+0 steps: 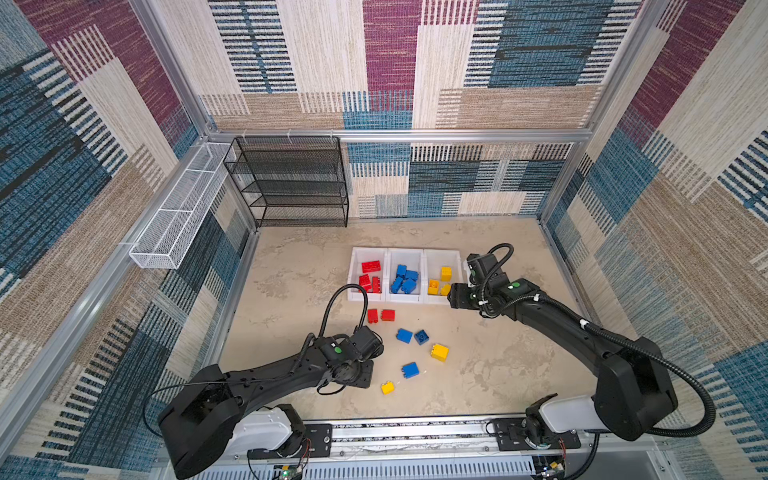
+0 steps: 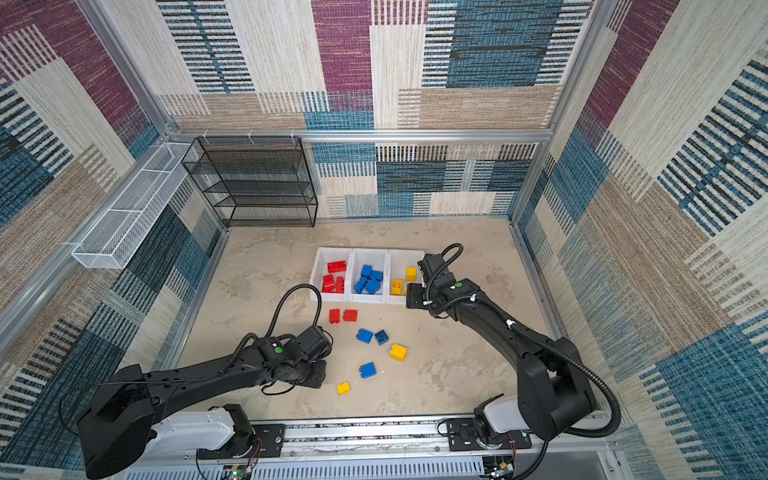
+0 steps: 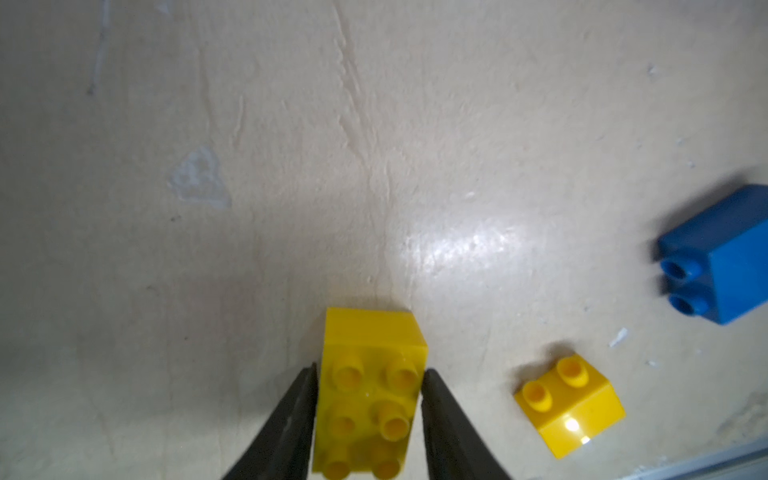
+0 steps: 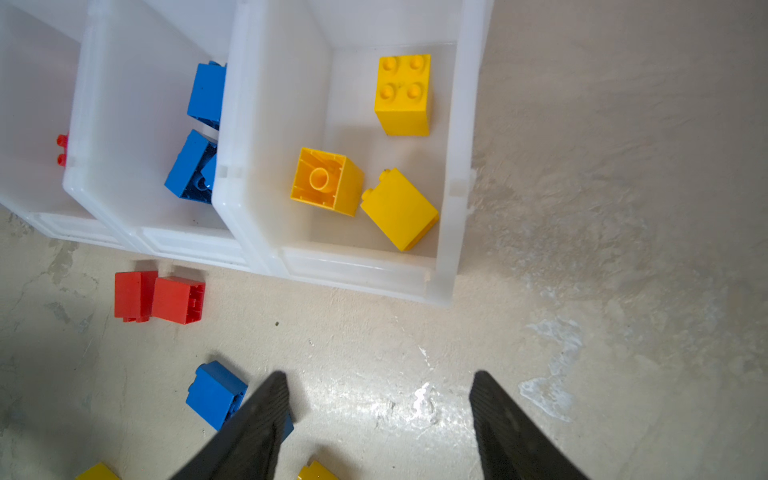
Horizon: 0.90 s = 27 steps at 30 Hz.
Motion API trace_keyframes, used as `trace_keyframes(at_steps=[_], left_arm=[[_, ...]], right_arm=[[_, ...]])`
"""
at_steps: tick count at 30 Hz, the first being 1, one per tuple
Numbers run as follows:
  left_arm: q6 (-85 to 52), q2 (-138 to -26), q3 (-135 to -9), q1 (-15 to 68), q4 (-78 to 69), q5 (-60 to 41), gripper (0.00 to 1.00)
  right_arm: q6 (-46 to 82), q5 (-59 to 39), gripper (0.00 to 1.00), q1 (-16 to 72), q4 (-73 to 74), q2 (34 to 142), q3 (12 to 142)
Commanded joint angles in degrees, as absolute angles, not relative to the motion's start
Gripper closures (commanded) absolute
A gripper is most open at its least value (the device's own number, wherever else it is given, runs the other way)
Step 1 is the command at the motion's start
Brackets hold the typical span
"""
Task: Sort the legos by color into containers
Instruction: 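Lower the left gripper onto the yellow 2x3 brick and grasp it, then lift the yellow brick with the left gripper toward the bin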
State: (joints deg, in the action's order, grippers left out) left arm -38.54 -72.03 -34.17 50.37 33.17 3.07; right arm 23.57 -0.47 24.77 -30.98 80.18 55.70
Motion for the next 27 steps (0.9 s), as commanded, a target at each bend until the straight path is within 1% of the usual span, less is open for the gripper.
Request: trace_keyframes(at_steps=[1, 5, 9, 16, 27], left_arm=[[-37.46, -73.24, -34.32, 50.32, 31.47, 4.05, 0.61], [-37.00, -74.88, -35.47, 50.34, 31.33, 3.65, 0.67], [-36.74, -74.11, -35.99, 50.37, 30.60, 3.55, 0.71], [-35.95, -71.05, -38.13, 50.36, 30.06, 3.95, 0.73], [-32.45, -71.01, -44.67, 48.77, 32.25, 6.50, 0.75]], right_arm=[[24.31, -0.54, 0.28, 24.79, -29.98, 79.52, 55.48], [24.13, -0.42, 0.28, 24.74, -29.96, 79.95, 55.45], [24.34, -0.61, 0.28, 24.86, -29.80, 79.68, 55.37], [24.46, 0.09, 0.28, 24.78, -30.23, 78.33, 55.15], [24.41, -0.35, 0.28, 24.78, -29.27, 77.29, 53.79]])
